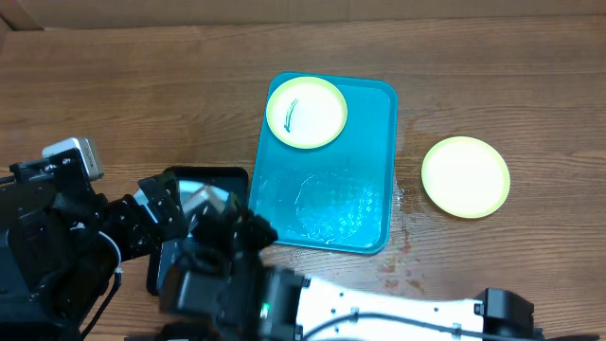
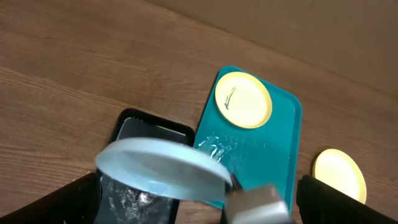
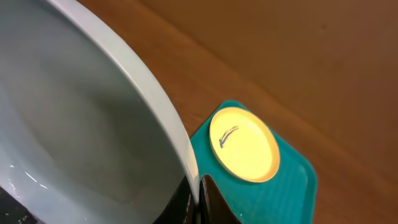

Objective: Clean dirty plates on tray and stack at the side
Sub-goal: 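Lift the white plate with the right gripper and tilt it over the black tray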

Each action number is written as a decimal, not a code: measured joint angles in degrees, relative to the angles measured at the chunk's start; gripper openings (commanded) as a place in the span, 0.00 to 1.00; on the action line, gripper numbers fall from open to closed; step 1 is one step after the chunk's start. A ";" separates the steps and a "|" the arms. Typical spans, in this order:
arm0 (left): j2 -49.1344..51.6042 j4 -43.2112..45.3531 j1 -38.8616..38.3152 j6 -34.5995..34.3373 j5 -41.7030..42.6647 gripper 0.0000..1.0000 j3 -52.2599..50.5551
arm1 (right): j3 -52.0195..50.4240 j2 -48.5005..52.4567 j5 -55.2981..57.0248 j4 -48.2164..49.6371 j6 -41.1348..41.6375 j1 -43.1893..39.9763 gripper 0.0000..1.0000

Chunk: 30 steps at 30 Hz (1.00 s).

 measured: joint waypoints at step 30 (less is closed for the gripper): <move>0.04 -0.02 0.00 0.00 -0.42 1.00 0.00 | 0.00 0.00 10.93 0.02 -0.04 4.72 0.04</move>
